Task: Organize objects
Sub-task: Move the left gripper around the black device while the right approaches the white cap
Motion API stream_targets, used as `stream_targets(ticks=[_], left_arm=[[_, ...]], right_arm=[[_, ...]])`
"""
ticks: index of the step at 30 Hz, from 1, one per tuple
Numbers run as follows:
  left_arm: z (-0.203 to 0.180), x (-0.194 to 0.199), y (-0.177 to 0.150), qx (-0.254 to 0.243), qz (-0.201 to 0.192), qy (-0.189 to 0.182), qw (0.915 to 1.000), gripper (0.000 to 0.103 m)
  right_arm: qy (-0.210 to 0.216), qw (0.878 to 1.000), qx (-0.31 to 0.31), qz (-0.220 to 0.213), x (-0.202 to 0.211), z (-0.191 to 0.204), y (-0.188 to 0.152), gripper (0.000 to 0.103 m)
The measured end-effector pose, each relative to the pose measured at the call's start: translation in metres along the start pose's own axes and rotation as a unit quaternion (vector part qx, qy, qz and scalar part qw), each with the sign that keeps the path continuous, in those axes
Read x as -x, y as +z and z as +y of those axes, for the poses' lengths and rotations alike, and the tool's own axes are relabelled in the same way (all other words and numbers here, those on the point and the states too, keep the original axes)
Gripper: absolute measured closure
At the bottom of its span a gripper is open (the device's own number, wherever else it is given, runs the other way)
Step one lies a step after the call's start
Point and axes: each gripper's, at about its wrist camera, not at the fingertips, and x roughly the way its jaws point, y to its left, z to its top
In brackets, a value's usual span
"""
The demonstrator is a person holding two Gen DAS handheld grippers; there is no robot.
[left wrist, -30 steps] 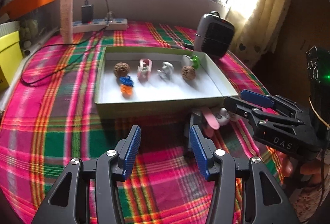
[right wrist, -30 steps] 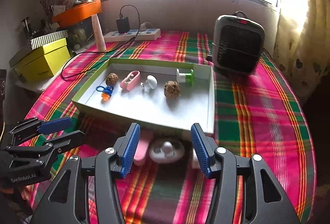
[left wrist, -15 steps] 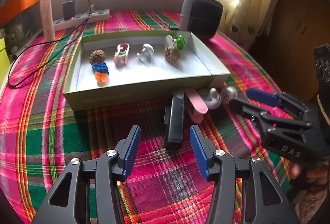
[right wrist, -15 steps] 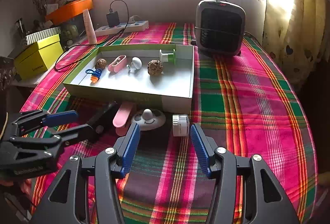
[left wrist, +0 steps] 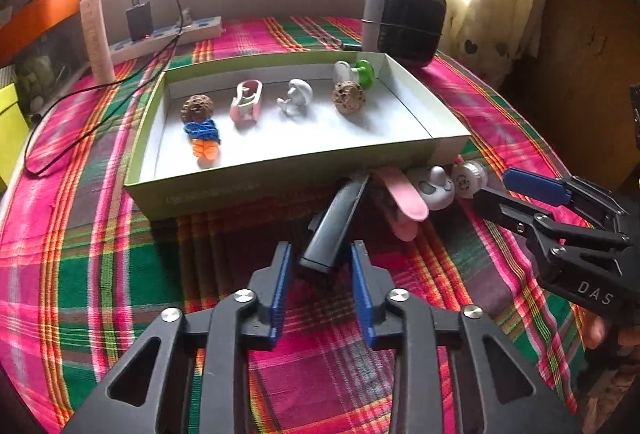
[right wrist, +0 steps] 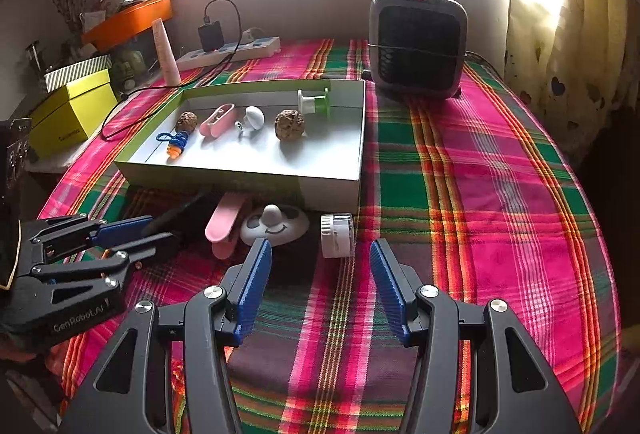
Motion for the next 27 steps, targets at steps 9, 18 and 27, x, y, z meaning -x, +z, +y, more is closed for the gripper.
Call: stream_targets(ticks=[9,18,27], left_arm=[[0.009,0.008,-0.008,-0.014,-0.01,0.033,0.9993,0.079],[0.006,0.014,-0.02,-0.067,-0.012,0.078,0.9946,0.079],[-0.008,0.023,-0.03,-0.116,-0.015,0.069,0.9908,0.076]], right_arm=[[0.001,1.0,-0.007,0.003,0.0,-0.004,-0.003,0.051],[0.004,1.0,-0.014,0.003,-0.001,-0.007,-0.003,0.051],[0.006,1.0,-0.019,0.0,0.0,-0.01,-0.004,0.051]])
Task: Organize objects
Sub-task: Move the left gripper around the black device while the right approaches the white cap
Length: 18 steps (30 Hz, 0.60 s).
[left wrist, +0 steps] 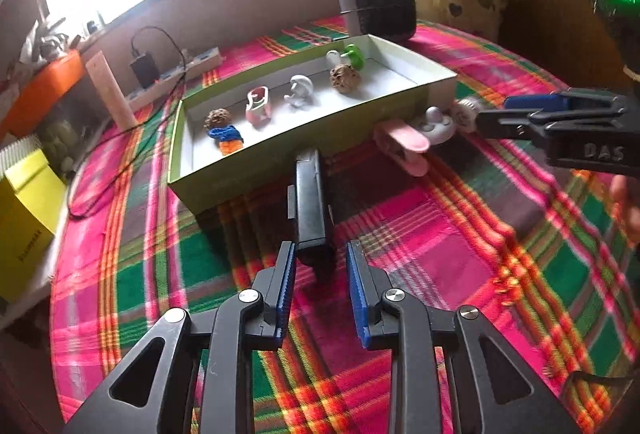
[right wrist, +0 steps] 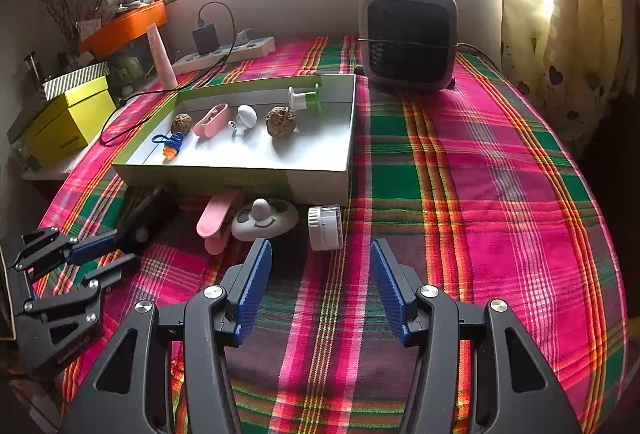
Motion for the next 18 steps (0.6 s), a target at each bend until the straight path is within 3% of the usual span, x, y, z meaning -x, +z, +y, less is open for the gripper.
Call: stream_targets(ticks=[2,7,12,18], left_arm=[[0.009,0.002,0.001,0.031,-0.003,-0.021,0.9993,0.068],[0.033,0.011,0.006,0.118,-0.025,-0.091,0.9886,0.063],[0.056,0.001,0.011,0.205,-0.019,-0.089,0.9744,0.063],[0.067,-0.012,0.013,0.24,-0.005,-0.084,0.967,0.063]], right_arm=[[0.0,1.0,-0.002,0.0,0.0,-0.002,0.0,0.051],[0.002,1.0,-0.007,0.002,-0.001,-0.007,-0.001,0.051],[0.006,1.0,-0.012,0.004,-0.004,-0.01,-0.001,0.051],[0.005,1.0,-0.017,0.005,-0.006,-0.016,0.0,0.051]])
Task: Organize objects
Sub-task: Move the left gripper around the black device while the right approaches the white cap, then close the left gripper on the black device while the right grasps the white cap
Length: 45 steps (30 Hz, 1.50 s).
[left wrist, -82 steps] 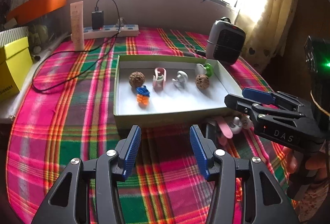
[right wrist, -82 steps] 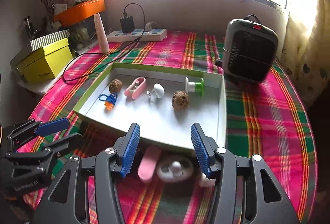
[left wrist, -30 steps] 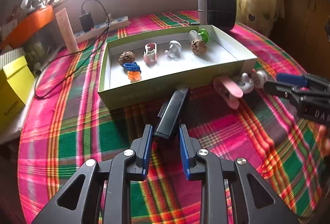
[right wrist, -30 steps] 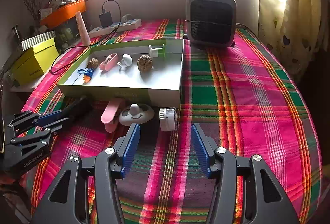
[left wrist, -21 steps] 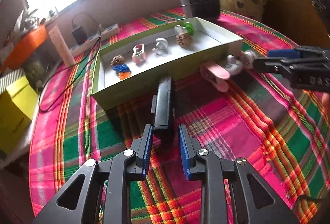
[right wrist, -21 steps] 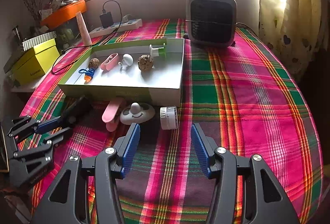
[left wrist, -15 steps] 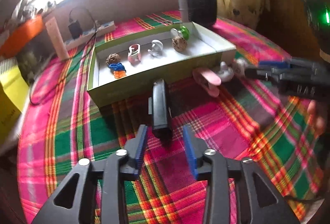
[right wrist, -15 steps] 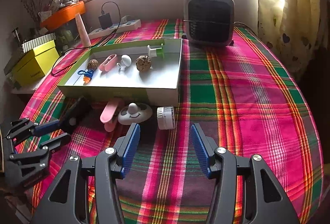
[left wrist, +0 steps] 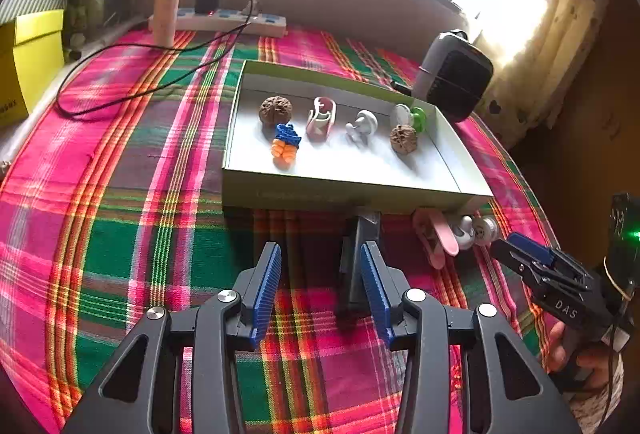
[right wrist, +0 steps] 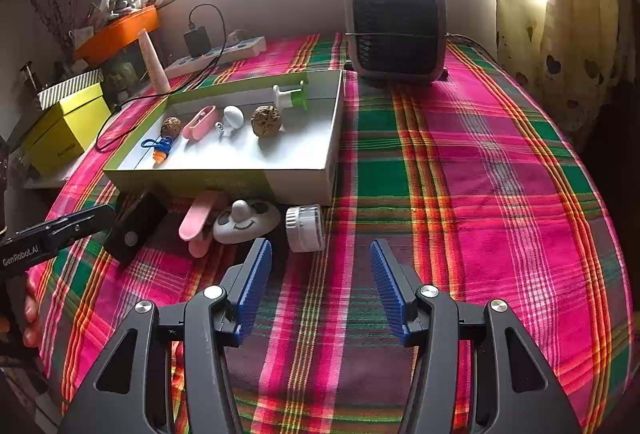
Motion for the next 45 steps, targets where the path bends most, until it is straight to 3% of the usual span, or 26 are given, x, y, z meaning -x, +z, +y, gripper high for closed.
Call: stream_targets(ticks=[16,35,41,45], left_arm=[[-0.034,-0.019,-0.01,-0.043,0.029,-0.004,0.9986,0.063],[-0.043,-0.023,-0.012,-0.073,0.023,0.041,0.9962,0.063],[-0.041,-0.027,-0.011,-0.091,0.015,0.079,0.9926,0.063],[-0.038,-0.027,-0.009,-0.089,0.014,0.077,0.993,0.063]], right_arm=[[0.007,1.0,-0.001,0.003,-0.003,-0.005,0.003,0.051],[-0.007,0.999,0.024,0.021,-0.021,-0.002,0.015,0.051],[-0.014,0.999,0.021,0.026,-0.028,-0.002,0.016,0.051],[-0.016,0.999,0.021,0.026,-0.029,-0.002,0.017,0.051]])
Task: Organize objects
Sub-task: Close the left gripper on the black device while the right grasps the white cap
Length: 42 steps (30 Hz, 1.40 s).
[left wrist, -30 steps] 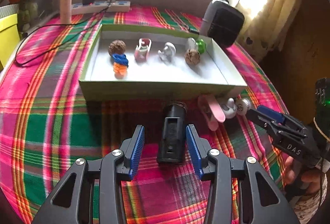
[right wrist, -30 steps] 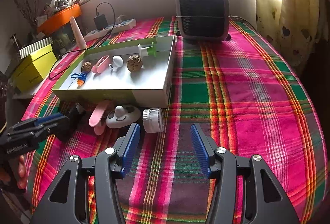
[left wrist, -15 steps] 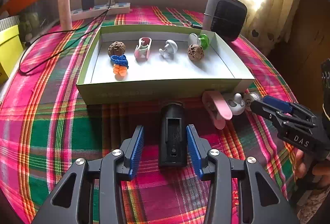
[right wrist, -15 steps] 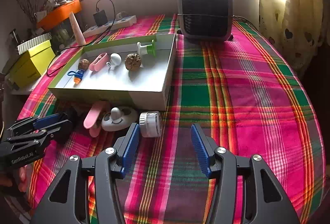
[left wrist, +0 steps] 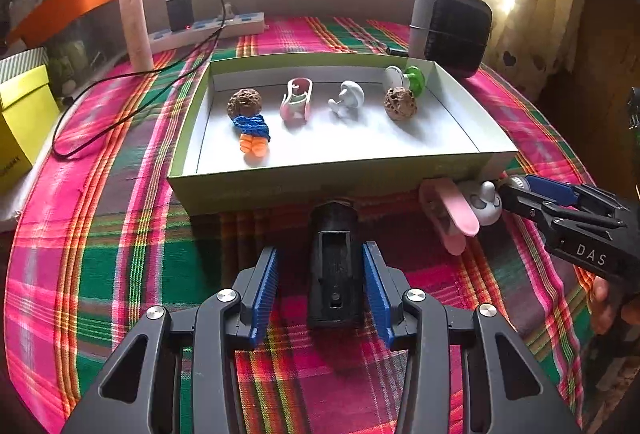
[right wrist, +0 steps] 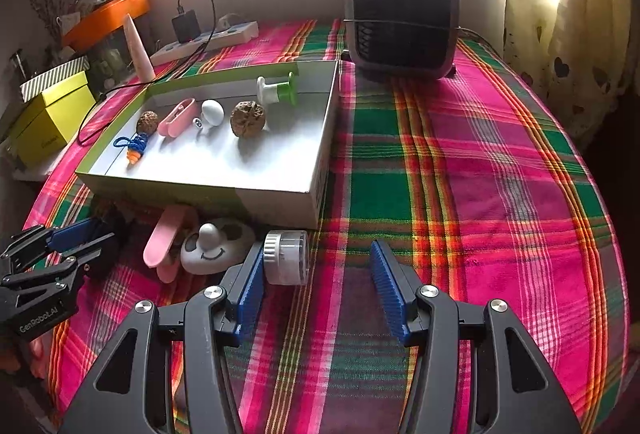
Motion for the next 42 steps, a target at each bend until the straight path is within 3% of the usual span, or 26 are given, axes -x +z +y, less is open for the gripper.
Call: stream_targets(ticks=[7,16,26,29,42], left_arm=[[-0.001,0.0,-0.001,-0.006,-0.003,0.006,1.0,0.063],[-0.003,-0.001,-0.001,-0.008,-0.004,0.011,0.9999,0.063],[-0.001,-0.001,-0.002,-0.005,-0.005,0.025,0.9997,0.077],[-0.001,-0.001,-0.002,-0.001,-0.006,0.023,0.9997,0.078],[0.0,0.0,-0.002,-0.001,-0.006,0.023,0.9997,0.078]], right_arm=[[-0.029,0.999,0.032,0.007,-0.003,0.011,0.0,0.051],[-0.031,0.999,0.029,0.007,-0.003,0.011,-0.001,0.051],[-0.032,0.999,0.028,0.003,0.0,0.011,-0.001,0.076],[-0.033,0.999,0.027,0.003,0.0,0.011,-0.001,0.082],[-0.031,0.999,0.025,0.002,0.002,0.011,-0.003,0.084]])
